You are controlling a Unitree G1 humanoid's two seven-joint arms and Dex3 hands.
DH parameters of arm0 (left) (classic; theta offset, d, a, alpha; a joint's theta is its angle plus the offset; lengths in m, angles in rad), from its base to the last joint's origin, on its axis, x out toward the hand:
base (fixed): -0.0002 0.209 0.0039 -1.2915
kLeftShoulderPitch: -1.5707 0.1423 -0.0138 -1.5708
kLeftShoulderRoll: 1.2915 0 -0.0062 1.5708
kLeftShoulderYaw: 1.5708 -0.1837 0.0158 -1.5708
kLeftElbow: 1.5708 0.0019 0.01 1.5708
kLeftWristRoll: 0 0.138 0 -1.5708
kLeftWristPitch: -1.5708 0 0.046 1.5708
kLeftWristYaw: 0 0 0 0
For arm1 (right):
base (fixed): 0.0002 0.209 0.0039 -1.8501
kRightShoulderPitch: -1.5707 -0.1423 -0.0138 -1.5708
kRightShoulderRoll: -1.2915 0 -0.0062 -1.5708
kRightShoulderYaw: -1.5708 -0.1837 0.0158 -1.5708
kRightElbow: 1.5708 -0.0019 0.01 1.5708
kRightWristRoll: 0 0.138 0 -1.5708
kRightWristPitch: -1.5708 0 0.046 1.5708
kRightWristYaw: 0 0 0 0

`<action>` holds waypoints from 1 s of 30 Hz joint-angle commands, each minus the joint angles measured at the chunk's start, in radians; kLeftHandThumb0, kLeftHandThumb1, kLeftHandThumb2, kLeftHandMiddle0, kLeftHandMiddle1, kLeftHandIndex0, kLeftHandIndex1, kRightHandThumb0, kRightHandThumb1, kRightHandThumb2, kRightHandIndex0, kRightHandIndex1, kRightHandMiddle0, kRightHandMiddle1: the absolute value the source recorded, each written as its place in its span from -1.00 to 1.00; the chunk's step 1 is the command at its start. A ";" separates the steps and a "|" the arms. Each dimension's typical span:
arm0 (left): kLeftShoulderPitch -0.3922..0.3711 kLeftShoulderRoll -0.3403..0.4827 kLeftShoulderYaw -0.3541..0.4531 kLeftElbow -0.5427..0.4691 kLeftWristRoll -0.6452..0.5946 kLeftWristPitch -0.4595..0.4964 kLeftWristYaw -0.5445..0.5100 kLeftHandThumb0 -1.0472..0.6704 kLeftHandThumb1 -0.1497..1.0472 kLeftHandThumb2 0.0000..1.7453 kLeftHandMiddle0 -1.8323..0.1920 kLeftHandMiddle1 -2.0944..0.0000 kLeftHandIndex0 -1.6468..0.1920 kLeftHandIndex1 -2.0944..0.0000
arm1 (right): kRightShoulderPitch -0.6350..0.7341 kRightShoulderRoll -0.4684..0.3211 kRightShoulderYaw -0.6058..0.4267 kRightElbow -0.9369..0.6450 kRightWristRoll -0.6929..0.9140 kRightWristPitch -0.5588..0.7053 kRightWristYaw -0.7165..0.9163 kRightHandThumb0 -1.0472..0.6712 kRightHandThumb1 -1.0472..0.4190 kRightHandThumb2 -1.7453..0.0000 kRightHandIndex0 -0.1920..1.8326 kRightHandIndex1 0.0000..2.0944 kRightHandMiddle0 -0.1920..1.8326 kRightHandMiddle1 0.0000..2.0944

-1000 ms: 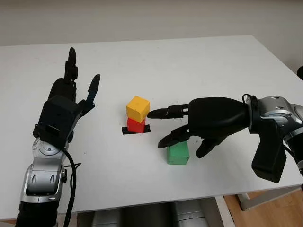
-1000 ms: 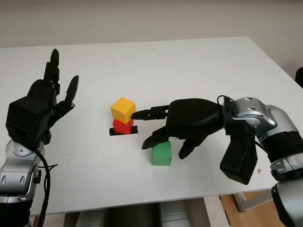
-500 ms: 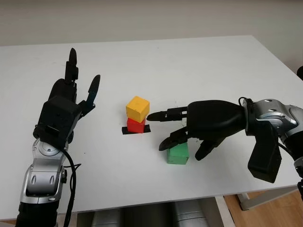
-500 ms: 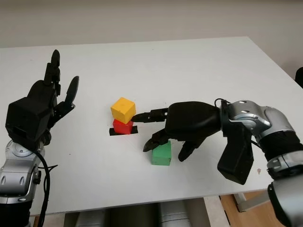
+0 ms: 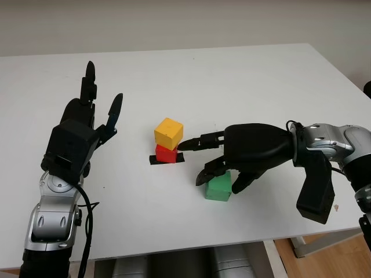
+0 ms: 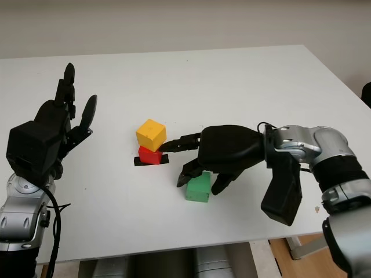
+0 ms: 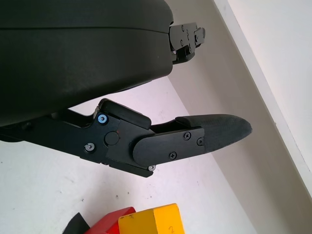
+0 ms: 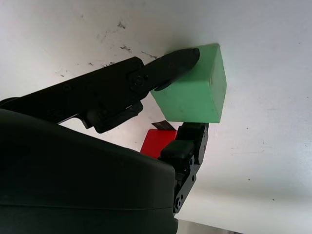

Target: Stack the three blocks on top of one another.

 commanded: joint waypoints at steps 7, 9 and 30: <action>0.007 -0.005 0.006 -0.031 -0.003 0.003 0.005 -0.68 1.00 -0.32 1.00 0.98 0.97 0.95 | -0.042 -0.009 0.029 0.016 -0.033 0.007 -0.060 -0.30 -0.81 0.94 -0.50 -0.93 -0.24 0.27; 0.006 -0.003 0.005 -0.029 -0.001 0.002 0.004 -0.67 1.00 -0.32 1.00 0.99 0.97 0.95 | -0.047 -0.016 0.032 0.020 -0.013 0.014 -0.046 -0.30 -0.81 0.94 -0.48 -0.93 -0.23 0.30; -0.013 0.006 0.008 -0.008 0.015 -0.001 0.008 -0.68 1.00 -0.32 0.99 0.95 0.94 0.94 | -0.087 -0.188 -0.039 -0.300 0.784 0.544 0.852 -0.31 -0.81 0.94 -0.45 -0.94 -0.32 0.22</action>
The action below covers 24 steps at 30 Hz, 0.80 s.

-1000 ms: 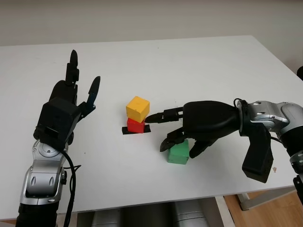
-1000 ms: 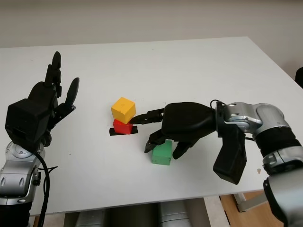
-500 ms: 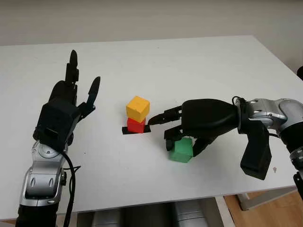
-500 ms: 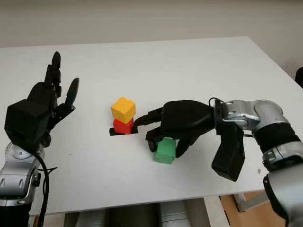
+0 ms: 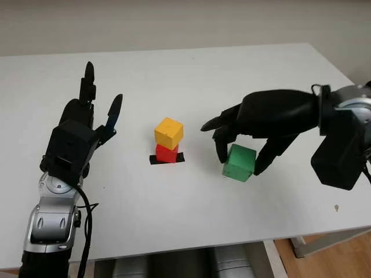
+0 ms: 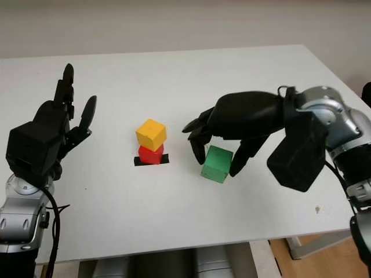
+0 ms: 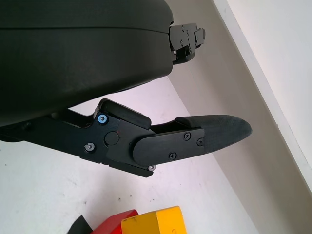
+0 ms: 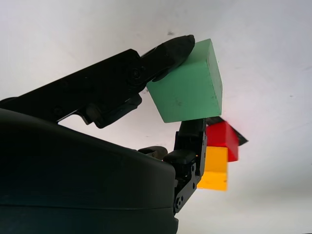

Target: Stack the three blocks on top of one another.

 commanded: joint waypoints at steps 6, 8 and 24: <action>-0.028 0.006 0.005 0.007 0.000 0.001 0.003 -0.69 1.00 -0.33 0.99 0.95 0.95 0.95 | -0.119 0.033 -0.088 0.033 0.000 0.077 0.029 -0.28 -0.81 0.94 -0.43 -0.95 -0.26 0.05; -0.031 0.005 0.004 0.008 -0.001 0.002 0.002 -0.69 1.00 -0.33 0.99 0.95 0.96 0.95 | -0.159 0.063 -0.098 0.076 -0.020 0.079 0.010 -0.28 -0.79 0.94 -0.42 -0.94 -0.22 0.00; -0.014 0.000 0.014 -0.009 -0.003 0.014 0.011 -0.72 1.00 -0.29 1.00 0.95 0.95 0.95 | -0.487 0.351 -0.042 0.488 -0.235 0.110 -0.146 -0.29 -0.75 0.94 -0.42 -0.96 -0.11 -0.01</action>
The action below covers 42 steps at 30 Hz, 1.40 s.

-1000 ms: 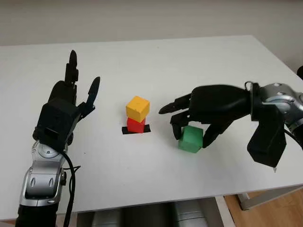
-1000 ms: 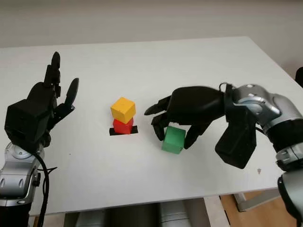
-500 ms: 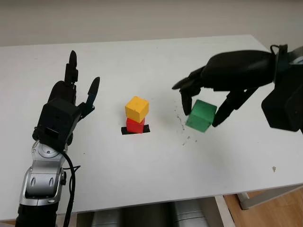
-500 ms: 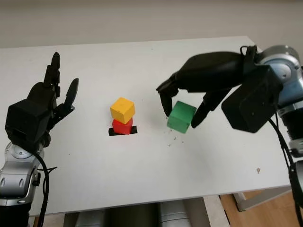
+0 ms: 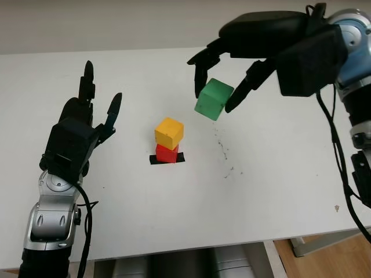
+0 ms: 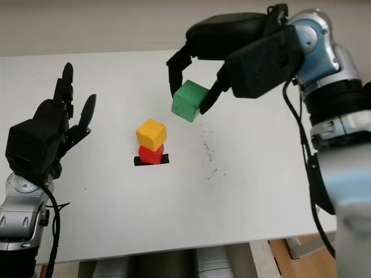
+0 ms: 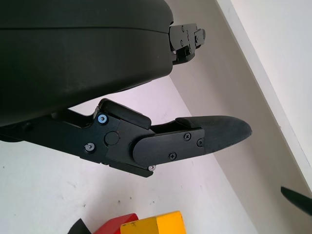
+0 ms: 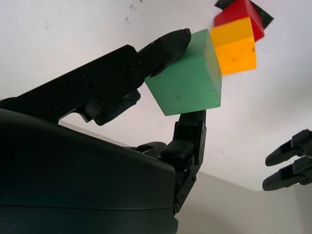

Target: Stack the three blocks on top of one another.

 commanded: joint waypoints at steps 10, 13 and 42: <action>-0.013 -0.004 0.016 -0.010 -0.022 0.001 0.008 -0.72 1.00 -0.22 1.00 0.99 0.98 0.96 | -0.106 0.150 0.077 0.135 -0.125 -0.003 -0.107 -0.29 -0.81 0.94 -0.49 -0.96 -0.28 0.29; -0.011 -0.004 0.016 -0.010 -0.027 0.000 0.009 -0.71 1.00 -0.20 1.00 0.99 0.99 0.96 | -0.123 0.184 0.098 0.178 -0.158 0.007 -0.134 -0.27 -0.81 0.94 -0.50 -0.96 -0.30 0.31; 0.010 -0.019 0.011 -0.014 -0.028 -0.016 0.026 -0.72 1.00 -0.22 1.00 0.97 0.97 0.95 | -0.180 0.266 0.153 0.307 -0.255 0.060 -0.254 -0.26 -0.82 0.94 -0.55 -0.96 -0.38 0.39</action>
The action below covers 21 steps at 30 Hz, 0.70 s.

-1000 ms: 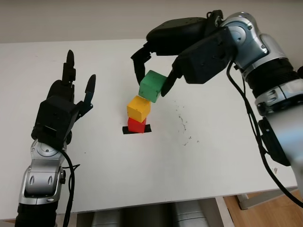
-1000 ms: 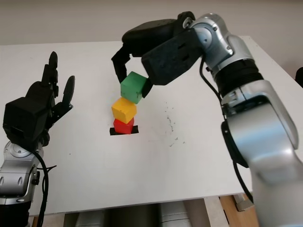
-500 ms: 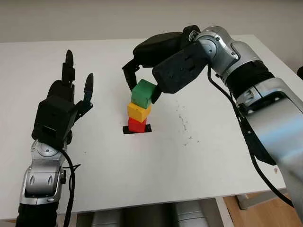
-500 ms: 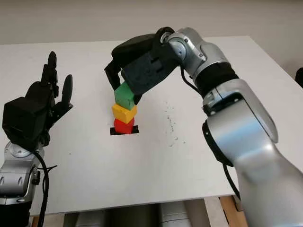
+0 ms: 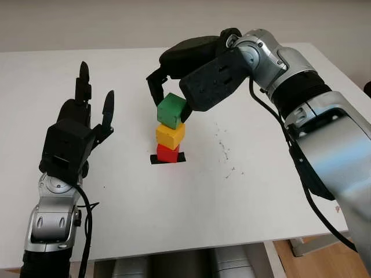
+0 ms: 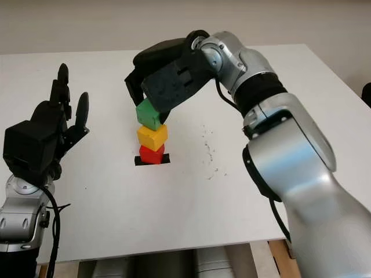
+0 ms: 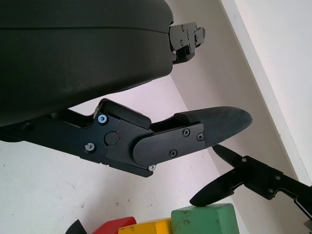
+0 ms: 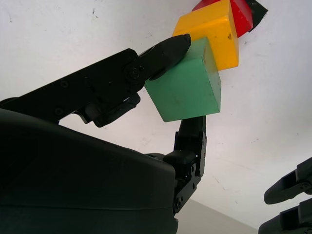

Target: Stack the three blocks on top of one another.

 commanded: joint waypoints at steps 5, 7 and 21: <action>0.001 -0.004 0.002 -0.013 0.002 -0.013 0.005 -0.72 1.00 -0.22 1.00 0.97 0.97 0.95 | -0.048 0.005 0.007 0.005 -0.007 -0.015 -0.013 -0.27 -0.82 0.94 -0.55 -0.96 -0.38 0.39; 0.000 -0.003 0.001 -0.012 0.004 -0.014 0.005 -0.71 1.00 -0.21 1.00 0.97 0.97 0.95 | -0.049 0.006 0.009 0.008 -0.008 -0.009 -0.007 -0.27 -0.82 0.94 -0.55 -0.96 -0.38 0.37; 0.006 -0.004 -0.004 -0.021 0.019 -0.003 0.006 -0.74 1.00 -0.21 1.00 0.97 0.97 0.95 | -0.034 0.005 0.016 0.006 -0.011 -0.018 -0.009 -0.26 -0.79 0.94 -0.50 -0.94 -0.29 0.25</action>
